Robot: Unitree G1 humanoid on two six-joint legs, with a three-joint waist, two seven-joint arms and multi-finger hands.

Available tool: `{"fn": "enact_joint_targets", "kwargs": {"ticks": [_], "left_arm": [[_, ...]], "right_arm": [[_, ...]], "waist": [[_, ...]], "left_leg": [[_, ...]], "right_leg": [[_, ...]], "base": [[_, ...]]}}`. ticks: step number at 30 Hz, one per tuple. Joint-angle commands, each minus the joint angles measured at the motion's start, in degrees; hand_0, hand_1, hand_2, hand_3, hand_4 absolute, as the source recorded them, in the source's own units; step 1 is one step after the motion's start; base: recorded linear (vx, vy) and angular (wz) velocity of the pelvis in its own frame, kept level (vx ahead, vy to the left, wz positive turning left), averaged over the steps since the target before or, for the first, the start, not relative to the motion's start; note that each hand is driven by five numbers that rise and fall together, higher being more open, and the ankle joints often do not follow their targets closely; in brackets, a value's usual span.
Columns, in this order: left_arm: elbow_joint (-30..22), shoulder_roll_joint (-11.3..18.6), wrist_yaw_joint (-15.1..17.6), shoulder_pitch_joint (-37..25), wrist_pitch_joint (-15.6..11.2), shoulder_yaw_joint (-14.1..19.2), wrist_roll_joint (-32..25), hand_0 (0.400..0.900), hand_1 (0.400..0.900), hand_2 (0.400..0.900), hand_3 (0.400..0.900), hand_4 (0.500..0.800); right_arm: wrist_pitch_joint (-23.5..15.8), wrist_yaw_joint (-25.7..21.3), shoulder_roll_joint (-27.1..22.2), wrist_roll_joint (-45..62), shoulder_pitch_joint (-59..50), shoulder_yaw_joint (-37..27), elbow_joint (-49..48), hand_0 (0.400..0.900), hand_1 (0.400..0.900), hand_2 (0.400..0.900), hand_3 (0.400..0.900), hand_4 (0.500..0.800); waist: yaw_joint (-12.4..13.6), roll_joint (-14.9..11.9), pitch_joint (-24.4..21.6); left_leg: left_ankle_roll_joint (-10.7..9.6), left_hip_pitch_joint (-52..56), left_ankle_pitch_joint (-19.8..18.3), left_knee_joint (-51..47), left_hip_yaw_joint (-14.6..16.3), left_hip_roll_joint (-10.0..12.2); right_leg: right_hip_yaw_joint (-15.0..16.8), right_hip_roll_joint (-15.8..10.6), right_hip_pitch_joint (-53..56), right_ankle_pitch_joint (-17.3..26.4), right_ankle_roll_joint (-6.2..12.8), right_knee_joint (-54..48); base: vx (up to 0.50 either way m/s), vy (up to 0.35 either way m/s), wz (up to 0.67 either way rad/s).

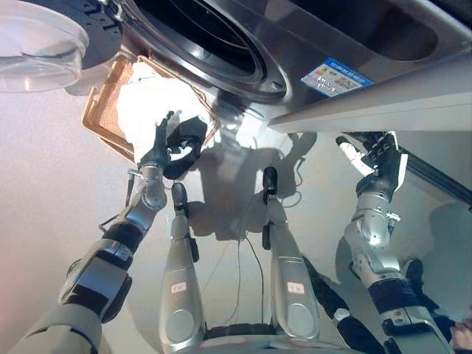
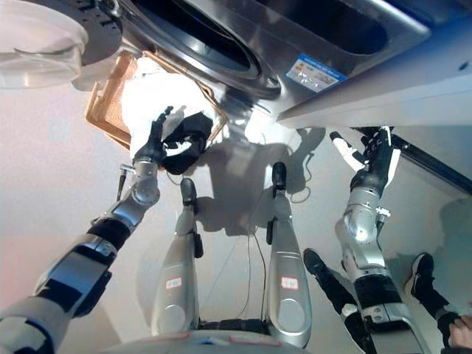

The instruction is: Put the clothes in the basket into the washing machine.

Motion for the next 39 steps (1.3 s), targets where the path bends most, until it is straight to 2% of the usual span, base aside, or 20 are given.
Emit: {"fn": "enact_joint_targets", "kwargs": {"ticks": [1, 9, 20, 29, 31, 32, 33, 39], "left_arm": [[0.53, 3.90, 4.80, -3.38, -0.56, -0.71, 5.23, 0.900, 0.900, 0.900, 0.900, 0.800], [2.32, 5.54, 6.15, -8.05, 0.52, -2.00, 5.76, 0.900, 0.900, 0.900, 0.900, 0.800], [9.89, 4.26, 6.32, -15.01, 2.30, -3.16, 4.41, 0.900, 0.900, 0.900, 0.900, 0.800], [12.95, 4.45, 7.15, -20.12, 3.76, -4.60, 4.60, 0.900, 0.900, 0.900, 0.900, 0.800], [13.43, 4.68, 7.07, -20.75, 3.84, -4.78, 4.59, 0.753, 0.753, 0.753, 0.753, 0.712], [13.93, 5.16, 7.33, -21.86, 4.17, -5.35, 4.94, 0.447, 0.447, 0.447, 0.447, 0.528], [14.10, 5.23, 7.23, -22.30, 4.30, -5.41, 5.02, 0.400, 0.400, 0.400, 0.400, 0.500], [14.68, 6.00, 7.53, -23.91, 4.56, -6.07, 5.48, 0.400, 0.400, 0.400, 0.400, 0.500]], "right_arm": [[-8.64, -1.33, -4.03, -6.25, -3.68, -3.58, -11.27, 0.900, 0.900, 0.900, 0.900, 0.800], [-9.83, -4.11, -3.82, -8.01, -4.47, -4.25, -15.80, 0.900, 0.900, 0.900, 0.900, 0.800], [-10.88, -6.05, -3.19, -10.10, -6.48, -4.23, -21.76, 0.900, 0.900, 0.900, 0.900, 0.800], [-11.69, -7.66, -3.16, -11.29, -8.47, -5.03, -24.90, 0.900, 0.900, 0.900, 0.900, 0.800], [-11.71, -7.52, -3.13, -11.18, -8.62, -4.90, -25.07, 0.900, 0.900, 0.900, 0.900, 0.800], [-11.81, -7.52, -3.36, -11.40, -8.76, -4.76, -25.55, 0.900, 0.900, 0.900, 0.900, 0.800], [-11.87, -7.43, -3.45, -11.37, -8.69, -4.81, -25.93, 0.900, 0.900, 0.900, 0.900, 0.800], [-12.61, -7.23, -3.20, -10.74, -7.95, -5.33, -26.51, 0.900, 0.900, 0.900, 0.900, 0.800]], "waist": [[-0.02, -0.69, -2.14], [-0.79, -1.21, -0.48], [-2.31, -1.66, -0.19], [-3.34, -1.65, -0.55], [-3.46, -1.75, -0.52], [-3.66, -1.72, -0.58], [-3.75, -1.68, -0.63], [-4.41, -1.69, -0.93]], "left_leg": [[4.88, -4.25, -2.02, 3.11, -2.14, -1.84], [4.80, -10.23, -2.05, 4.19, -2.74, -1.66], [4.19, -18.82, -1.77, 5.58, -3.58, -1.35], [3.71, -24.12, -1.04, 5.32, -4.27, -0.96], [3.69, -24.48, -0.98, 5.26, -4.24, -0.91], [3.61, -25.30, -0.88, 5.25, -4.31, -0.81], [3.54, -25.70, -0.82, 5.22, -4.37, -0.78], [3.31, -27.39, -0.55, 5.09, -4.42, -0.79]], "right_leg": [[-1.49, -1.57, -4.35, -2.34, 1.31, 5.99], [-1.54, -1.41, -10.25, -1.88, 1.56, 6.91], [-1.16, -1.32, -18.98, -1.57, 1.75, 8.01], [-1.02, -1.17, -24.11, -1.53, 2.08, 8.65], [-1.01, -1.10, -24.50, -1.49, 2.10, 8.69], [-0.92, -1.00, -25.30, -1.42, 2.15, 8.77], [-0.95, -1.03, -25.55, -1.41, 2.18, 8.68], [-1.24, -1.03, -26.76, -1.09, 2.34, 8.10]], "base": [[-0.04, -0.032, 0.05], [-0.02, -0.016, 0.01], [-0.04, -0.012, 0.00], [-0.03, -0.016, 0.00], [-0.01, -0.006, -0.02], [0.00, 0.000, 0.00], [-0.03, -0.013, -0.02], [0.00, 0.000, 0.00]]}}
